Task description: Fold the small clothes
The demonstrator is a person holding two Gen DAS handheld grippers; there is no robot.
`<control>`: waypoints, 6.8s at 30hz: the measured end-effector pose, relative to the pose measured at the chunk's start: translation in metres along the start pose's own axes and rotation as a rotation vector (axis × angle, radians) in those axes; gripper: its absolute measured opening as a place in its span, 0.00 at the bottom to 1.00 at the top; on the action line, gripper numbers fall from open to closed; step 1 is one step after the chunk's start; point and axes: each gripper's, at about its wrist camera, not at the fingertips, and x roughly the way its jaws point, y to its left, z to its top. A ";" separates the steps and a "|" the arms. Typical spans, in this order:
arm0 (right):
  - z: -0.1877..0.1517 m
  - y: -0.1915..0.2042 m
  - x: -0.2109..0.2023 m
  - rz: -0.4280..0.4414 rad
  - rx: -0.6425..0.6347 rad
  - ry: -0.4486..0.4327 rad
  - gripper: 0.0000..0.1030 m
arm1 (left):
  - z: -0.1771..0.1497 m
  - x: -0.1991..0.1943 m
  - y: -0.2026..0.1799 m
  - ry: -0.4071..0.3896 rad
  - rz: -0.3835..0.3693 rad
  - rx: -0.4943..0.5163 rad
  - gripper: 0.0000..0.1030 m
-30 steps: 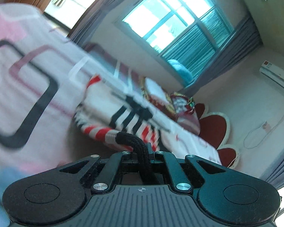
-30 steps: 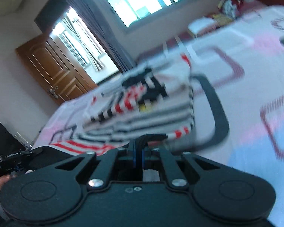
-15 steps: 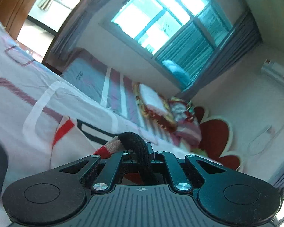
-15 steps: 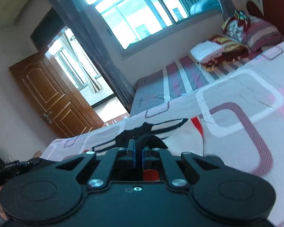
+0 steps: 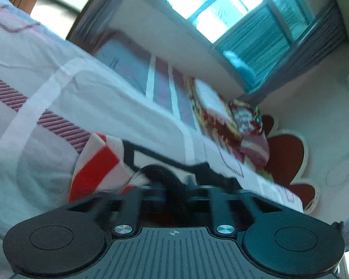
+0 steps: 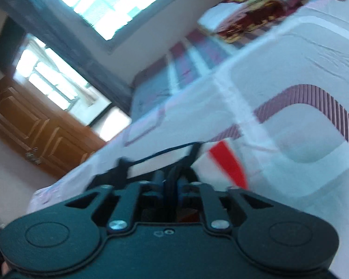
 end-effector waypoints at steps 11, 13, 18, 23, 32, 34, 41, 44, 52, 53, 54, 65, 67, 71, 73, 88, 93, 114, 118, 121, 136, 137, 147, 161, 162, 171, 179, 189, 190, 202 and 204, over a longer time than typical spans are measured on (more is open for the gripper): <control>-0.001 -0.003 -0.037 0.012 -0.120 -0.110 0.58 | 0.010 -0.008 -0.025 0.059 0.176 0.331 0.66; -0.002 0.002 -0.035 -0.022 -0.196 -0.072 0.58 | 0.012 -0.007 -0.026 0.113 0.180 0.369 0.60; -0.008 0.024 -0.014 -0.050 -0.324 0.038 0.43 | 0.005 -0.013 -0.035 0.137 0.241 0.423 0.60; -0.021 0.038 -0.013 -0.108 -0.425 0.070 0.40 | -0.009 -0.024 -0.028 0.142 0.224 0.445 0.60; -0.033 0.031 -0.051 -0.069 -0.426 0.102 0.31 | -0.024 -0.065 -0.005 0.173 0.152 0.369 0.47; -0.042 0.025 -0.060 -0.072 -0.413 0.127 0.31 | -0.024 -0.074 0.000 0.169 0.125 0.330 0.45; -0.062 0.009 -0.088 -0.002 -0.337 0.164 0.29 | -0.046 -0.092 0.008 0.141 0.127 0.292 0.40; -0.061 0.008 -0.087 -0.005 -0.319 0.160 0.16 | -0.045 -0.086 0.009 0.142 0.130 0.261 0.09; -0.063 0.027 -0.109 -0.037 -0.410 0.115 0.08 | -0.045 -0.115 0.004 0.090 0.133 0.253 0.06; -0.062 0.028 -0.113 -0.040 -0.415 0.115 0.08 | -0.046 -0.117 0.006 0.098 0.143 0.264 0.06; -0.062 0.028 -0.115 -0.043 -0.417 0.118 0.08 | -0.048 -0.116 0.010 0.109 0.151 0.267 0.06; -0.053 0.017 -0.109 -0.097 -0.378 0.033 0.29 | -0.034 -0.127 -0.006 -0.032 0.210 0.328 0.54; -0.039 0.020 -0.097 -0.105 -0.367 0.030 0.29 | -0.026 -0.109 -0.024 -0.025 0.155 0.371 0.54; -0.030 0.044 -0.054 -0.106 -0.406 0.032 0.29 | -0.028 -0.054 -0.064 0.016 0.067 0.458 0.54; -0.037 0.065 -0.026 -0.097 -0.458 0.051 0.28 | -0.033 -0.021 -0.082 0.036 0.067 0.471 0.54; -0.037 0.086 0.025 -0.352 -0.712 0.038 0.38 | -0.033 0.011 -0.085 0.083 0.221 0.594 0.54; -0.082 0.126 -0.012 -0.154 -0.770 0.032 0.42 | -0.074 -0.006 -0.133 0.054 0.125 0.635 0.77; -0.169 0.148 -0.062 -0.148 -0.742 0.029 0.37 | -0.166 -0.055 -0.163 0.086 0.240 0.646 0.79; -0.181 0.135 -0.056 -0.225 -0.635 0.053 0.28 | -0.180 -0.068 -0.158 0.082 0.266 0.663 0.79; -0.189 0.116 -0.076 -0.311 -0.656 0.035 0.27 | -0.174 -0.084 -0.139 0.080 0.322 0.682 0.79; -0.139 0.033 -0.113 -0.353 -0.397 0.036 0.18 | -0.127 -0.102 -0.070 0.067 0.368 0.473 0.79; -0.148 0.028 -0.115 -0.361 -0.422 0.019 0.18 | -0.128 -0.101 -0.071 0.072 0.372 0.487 0.79; -0.151 0.062 -0.140 -0.355 -0.471 -0.127 0.31 | -0.128 -0.111 -0.080 0.054 0.444 0.524 0.79; -0.167 0.070 -0.101 -0.414 -0.623 0.066 0.36 | -0.129 -0.113 -0.085 0.063 0.459 0.518 0.87; -0.163 0.073 -0.106 -0.399 -0.611 0.069 0.37 | -0.130 -0.115 -0.088 0.055 0.459 0.529 0.88; -0.165 0.080 -0.132 -0.337 -0.602 -0.002 0.46 | -0.138 -0.121 -0.094 0.076 0.484 0.580 0.88; -0.162 0.072 -0.120 -0.364 -0.604 0.068 0.53 | -0.135 -0.128 -0.081 0.093 0.432 0.484 0.90; -0.177 0.074 -0.187 -0.239 -0.530 -0.017 0.55 | -0.167 -0.186 -0.054 -0.020 0.304 0.045 0.90; -0.181 0.074 -0.194 -0.229 -0.529 -0.022 0.54 | -0.171 -0.189 -0.049 -0.021 0.283 0.001 0.90; -0.188 0.091 -0.196 -0.147 -0.507 -0.036 0.40 | -0.174 -0.168 0.001 -0.153 0.146 -0.406 0.78; -0.182 0.096 -0.181 -0.139 -0.494 -0.023 0.40 | -0.173 -0.161 0.004 -0.194 0.126 -0.412 0.78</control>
